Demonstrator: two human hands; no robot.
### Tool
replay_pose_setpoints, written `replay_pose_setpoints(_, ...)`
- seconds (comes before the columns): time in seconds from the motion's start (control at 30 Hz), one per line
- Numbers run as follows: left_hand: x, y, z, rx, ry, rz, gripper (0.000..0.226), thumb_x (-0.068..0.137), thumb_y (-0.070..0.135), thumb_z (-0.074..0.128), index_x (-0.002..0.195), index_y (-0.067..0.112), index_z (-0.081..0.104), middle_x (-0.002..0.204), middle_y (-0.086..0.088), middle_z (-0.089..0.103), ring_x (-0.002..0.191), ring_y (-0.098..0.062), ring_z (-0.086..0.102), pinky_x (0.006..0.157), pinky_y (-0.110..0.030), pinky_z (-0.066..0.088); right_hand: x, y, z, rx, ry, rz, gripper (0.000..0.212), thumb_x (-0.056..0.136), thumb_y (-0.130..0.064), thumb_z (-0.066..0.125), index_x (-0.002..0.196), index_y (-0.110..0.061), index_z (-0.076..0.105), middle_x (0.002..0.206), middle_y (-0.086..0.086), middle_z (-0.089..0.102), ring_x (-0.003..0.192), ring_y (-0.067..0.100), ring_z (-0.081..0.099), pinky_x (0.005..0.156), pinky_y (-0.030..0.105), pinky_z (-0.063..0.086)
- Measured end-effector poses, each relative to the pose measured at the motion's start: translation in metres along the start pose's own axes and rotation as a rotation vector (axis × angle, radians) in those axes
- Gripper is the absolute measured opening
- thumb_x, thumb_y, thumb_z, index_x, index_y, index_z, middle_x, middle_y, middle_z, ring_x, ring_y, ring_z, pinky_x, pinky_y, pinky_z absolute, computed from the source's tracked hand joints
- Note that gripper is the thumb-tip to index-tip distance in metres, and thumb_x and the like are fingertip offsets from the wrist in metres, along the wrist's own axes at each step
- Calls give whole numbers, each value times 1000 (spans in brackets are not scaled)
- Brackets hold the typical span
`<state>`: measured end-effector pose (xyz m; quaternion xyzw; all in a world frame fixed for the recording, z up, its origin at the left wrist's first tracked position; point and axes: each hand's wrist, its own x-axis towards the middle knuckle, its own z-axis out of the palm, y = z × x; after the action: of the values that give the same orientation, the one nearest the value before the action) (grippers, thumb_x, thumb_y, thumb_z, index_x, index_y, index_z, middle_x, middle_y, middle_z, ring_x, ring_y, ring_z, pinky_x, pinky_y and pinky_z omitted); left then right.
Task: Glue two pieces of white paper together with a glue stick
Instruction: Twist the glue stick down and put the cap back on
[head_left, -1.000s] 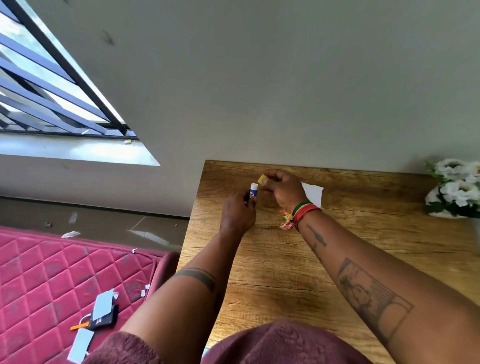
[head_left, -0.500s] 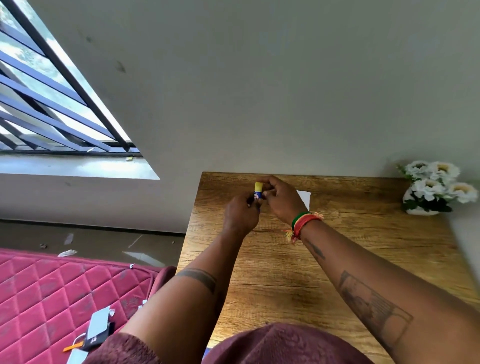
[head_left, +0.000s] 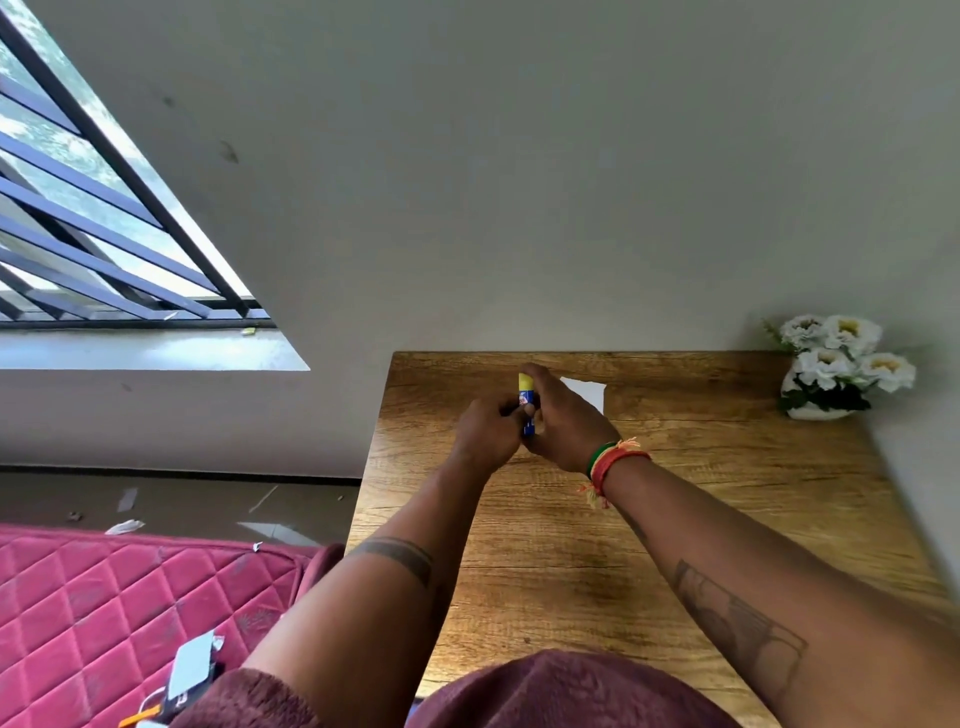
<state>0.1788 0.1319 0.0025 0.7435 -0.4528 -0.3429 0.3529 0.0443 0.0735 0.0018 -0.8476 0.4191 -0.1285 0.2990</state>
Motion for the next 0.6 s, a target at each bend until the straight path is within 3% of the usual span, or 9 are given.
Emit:
replay_pose_setpoints(0.1,3,2,5,-11,4,-30,13,97,35,64,97,34,77,82,17,73,80,-5,67,69,-31,49,-4,4,2,77,-21,15,97,86,-16,76,156,-36,13,143,7,54,110,23,66,85,33,57)
replay_pose_setpoints(0.2,9,2,10,-21,3,-51,15,96,33,68,107,32,78,94,14,77,89,-6,69,78,-34,55,-9,12,3,278,-40,84,96,91,-17,72,159,-40,8,130,-10,56,93,3,66,73,14,48)
replay_pose_setpoints(0.27,13,3,17,-68,-6,-62,16,94,30,71,107,30,80,93,13,78,87,-3,69,78,-32,56,-12,19,2,341,34,173,79,95,-19,67,158,-35,22,121,-11,60,92,9,69,75,24,53)
replay_pose_setpoints(0.37,23,10,30,-90,-49,-82,18,94,29,72,110,26,80,95,7,78,90,-10,71,84,-35,58,-12,32,-4,339,140,245,37,95,-20,67,132,-24,59,113,-2,73,99,20,72,85,35,57)
replay_pose_setpoints(0.5,37,21,50,-17,-161,-48,39,98,28,68,136,17,66,122,-5,73,111,-21,68,98,-36,53,-11,54,-18,340,254,388,26,91,-16,72,116,-15,67,112,5,74,99,24,69,82,31,51)
replay_pose_setpoints(0.6,43,24,63,171,-154,56,39,100,27,64,138,17,63,125,-4,70,113,-20,65,89,-25,46,-11,73,-28,291,357,486,23,89,-12,73,110,-8,65,112,11,71,100,30,67,84,34,52)
